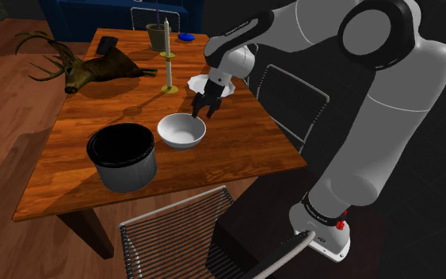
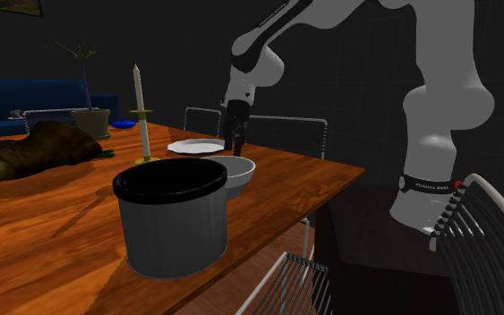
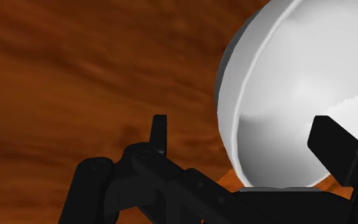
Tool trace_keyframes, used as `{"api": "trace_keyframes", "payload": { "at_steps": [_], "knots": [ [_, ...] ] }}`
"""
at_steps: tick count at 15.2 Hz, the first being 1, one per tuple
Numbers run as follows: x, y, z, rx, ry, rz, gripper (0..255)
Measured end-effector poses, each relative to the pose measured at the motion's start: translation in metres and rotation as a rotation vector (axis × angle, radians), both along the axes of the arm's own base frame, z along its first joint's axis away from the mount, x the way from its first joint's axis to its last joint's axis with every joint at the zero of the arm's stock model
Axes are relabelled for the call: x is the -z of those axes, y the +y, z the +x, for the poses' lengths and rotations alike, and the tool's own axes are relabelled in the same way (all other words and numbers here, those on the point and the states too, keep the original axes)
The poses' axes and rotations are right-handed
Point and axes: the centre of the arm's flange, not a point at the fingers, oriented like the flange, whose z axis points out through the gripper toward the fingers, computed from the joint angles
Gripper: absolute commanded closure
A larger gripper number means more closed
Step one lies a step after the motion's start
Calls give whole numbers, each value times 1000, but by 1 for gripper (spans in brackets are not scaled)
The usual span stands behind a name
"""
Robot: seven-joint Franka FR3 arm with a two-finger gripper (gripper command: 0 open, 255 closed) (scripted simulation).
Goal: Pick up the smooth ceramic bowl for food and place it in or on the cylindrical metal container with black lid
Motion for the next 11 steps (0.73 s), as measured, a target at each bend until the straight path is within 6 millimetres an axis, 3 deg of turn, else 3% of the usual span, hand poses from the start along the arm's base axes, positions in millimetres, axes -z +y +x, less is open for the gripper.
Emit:
{"api": "trace_keyframes", "payload": {
  "at_steps": [7, 11],
  "knots": [
    [34, 15, 6, 1, 0, 7, 0],
    [37, 18, 6, 1, 0, 7, 0]
  ]
}}
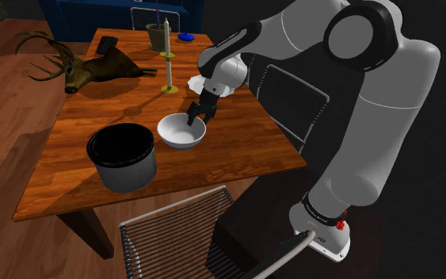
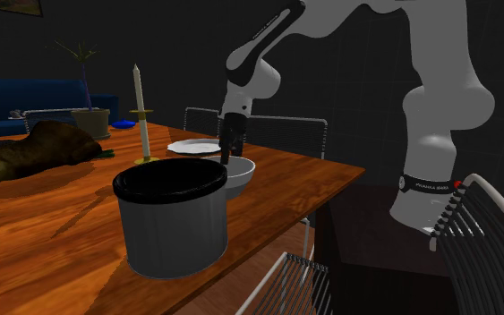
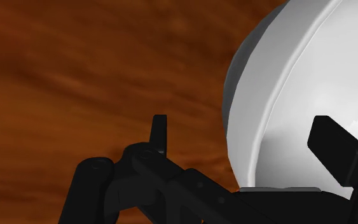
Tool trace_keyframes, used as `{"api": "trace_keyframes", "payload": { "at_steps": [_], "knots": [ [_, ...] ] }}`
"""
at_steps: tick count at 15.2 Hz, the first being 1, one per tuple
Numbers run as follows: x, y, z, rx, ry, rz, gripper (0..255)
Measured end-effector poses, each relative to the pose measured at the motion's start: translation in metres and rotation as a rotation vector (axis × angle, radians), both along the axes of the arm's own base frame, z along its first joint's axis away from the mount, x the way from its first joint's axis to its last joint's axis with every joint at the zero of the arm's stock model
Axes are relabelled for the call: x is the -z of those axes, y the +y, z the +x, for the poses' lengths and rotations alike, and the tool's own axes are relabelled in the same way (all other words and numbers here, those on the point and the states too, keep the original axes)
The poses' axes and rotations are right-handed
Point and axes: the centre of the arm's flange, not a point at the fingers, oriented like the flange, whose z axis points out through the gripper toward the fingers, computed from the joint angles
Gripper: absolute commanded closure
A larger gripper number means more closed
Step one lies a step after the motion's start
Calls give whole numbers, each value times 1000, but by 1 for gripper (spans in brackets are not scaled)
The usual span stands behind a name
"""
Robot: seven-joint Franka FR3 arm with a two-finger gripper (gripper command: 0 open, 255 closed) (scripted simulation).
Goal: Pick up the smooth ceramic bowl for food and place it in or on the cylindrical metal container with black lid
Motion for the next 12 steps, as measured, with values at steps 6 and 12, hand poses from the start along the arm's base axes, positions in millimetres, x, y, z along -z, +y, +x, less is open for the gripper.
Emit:
{"api": "trace_keyframes", "payload": {
  "at_steps": [6, 12],
  "knots": [
    [0, 0, 0, 0, -1, 0, 255],
    [-1, 0, 0, 1, -1, 0, 255]
  ]
}}
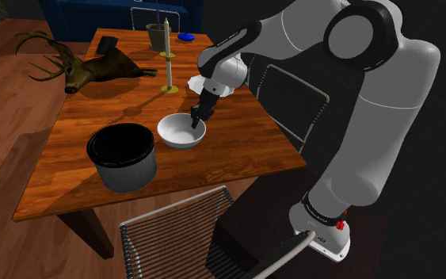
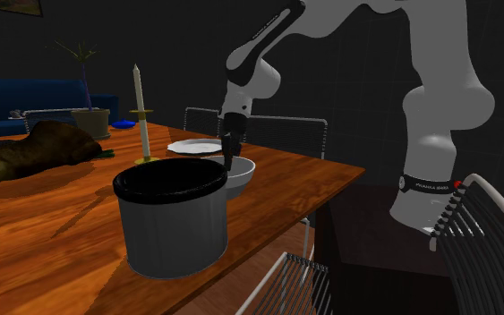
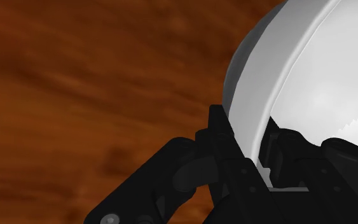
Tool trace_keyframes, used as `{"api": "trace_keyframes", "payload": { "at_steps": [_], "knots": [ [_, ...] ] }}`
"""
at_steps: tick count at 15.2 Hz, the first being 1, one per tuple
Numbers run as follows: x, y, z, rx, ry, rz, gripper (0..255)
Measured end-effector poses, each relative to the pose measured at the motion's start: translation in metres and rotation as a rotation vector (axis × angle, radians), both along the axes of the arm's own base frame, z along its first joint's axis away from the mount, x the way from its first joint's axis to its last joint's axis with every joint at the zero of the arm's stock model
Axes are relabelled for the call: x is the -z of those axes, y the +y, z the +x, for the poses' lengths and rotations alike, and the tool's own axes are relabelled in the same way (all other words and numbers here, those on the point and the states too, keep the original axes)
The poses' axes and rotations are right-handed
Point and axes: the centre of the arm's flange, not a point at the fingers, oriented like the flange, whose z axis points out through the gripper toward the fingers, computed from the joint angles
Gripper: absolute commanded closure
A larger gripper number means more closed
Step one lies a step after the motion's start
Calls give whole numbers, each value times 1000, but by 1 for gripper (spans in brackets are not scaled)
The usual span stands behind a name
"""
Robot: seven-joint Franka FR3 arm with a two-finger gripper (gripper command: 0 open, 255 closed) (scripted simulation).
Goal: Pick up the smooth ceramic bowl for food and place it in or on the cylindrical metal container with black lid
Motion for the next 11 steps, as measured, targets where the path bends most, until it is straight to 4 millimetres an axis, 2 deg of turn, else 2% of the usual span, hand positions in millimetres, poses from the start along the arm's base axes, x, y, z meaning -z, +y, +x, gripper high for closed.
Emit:
{"api": "trace_keyframes", "payload": {
  "at_steps": [3, 11],
  "knots": [
    [-6, 0, -1, -1, 1, 0, 255],
    [-46, 0, -1, -1, 1, 0, 255]
  ]
}}
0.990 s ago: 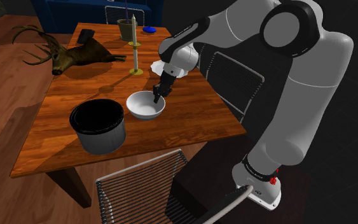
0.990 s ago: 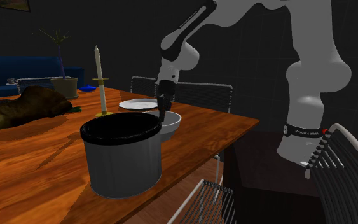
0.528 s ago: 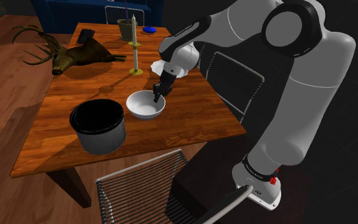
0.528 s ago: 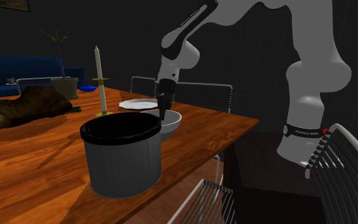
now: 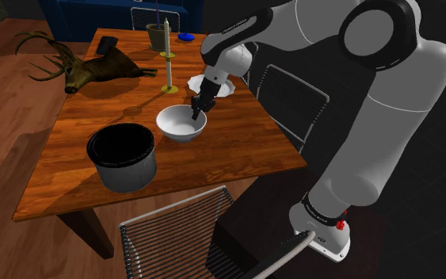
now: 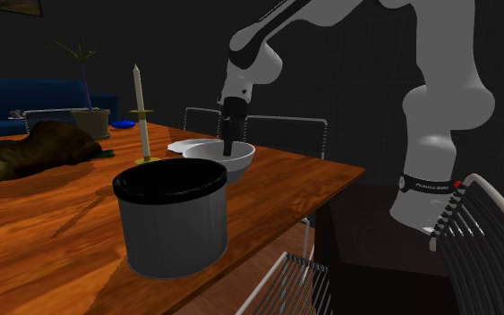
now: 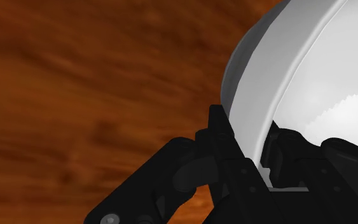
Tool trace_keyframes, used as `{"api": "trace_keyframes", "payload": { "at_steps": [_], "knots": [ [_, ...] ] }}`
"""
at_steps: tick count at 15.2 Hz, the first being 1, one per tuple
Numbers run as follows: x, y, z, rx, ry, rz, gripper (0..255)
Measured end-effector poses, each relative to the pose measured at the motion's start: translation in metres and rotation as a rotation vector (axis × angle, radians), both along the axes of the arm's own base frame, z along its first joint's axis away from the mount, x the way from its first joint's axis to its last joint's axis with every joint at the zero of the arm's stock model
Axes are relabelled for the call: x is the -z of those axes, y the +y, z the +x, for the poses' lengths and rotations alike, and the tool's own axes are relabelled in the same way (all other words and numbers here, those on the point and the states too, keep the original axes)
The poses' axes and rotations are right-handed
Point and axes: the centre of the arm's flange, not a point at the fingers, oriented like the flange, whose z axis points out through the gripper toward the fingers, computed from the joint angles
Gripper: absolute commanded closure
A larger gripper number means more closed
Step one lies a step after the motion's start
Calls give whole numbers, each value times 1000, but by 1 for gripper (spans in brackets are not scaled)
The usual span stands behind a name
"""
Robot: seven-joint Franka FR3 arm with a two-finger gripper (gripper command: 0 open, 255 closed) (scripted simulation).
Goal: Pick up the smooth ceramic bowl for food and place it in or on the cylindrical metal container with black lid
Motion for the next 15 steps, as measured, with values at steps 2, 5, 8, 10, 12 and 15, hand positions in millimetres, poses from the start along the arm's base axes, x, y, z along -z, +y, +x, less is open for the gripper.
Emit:
{"api": "trace_keyframes", "payload": {
  "at_steps": [2, 5, 8, 10, 12, 15],
  "knots": [
    [-10, 1, 0, 0, 0, 0, 255],
    [-27, 1, 0, 0, 0, 0, 255],
    [-43, 1, 0, 0, 0, 0, 255],
    [-52, 1, 1, 0, 0, 0, 255],
    [-63, 0, 1, 0, 0, 0, 255],
    [-80, 1, 1, 0, 0, 0, 255]
  ]
}}
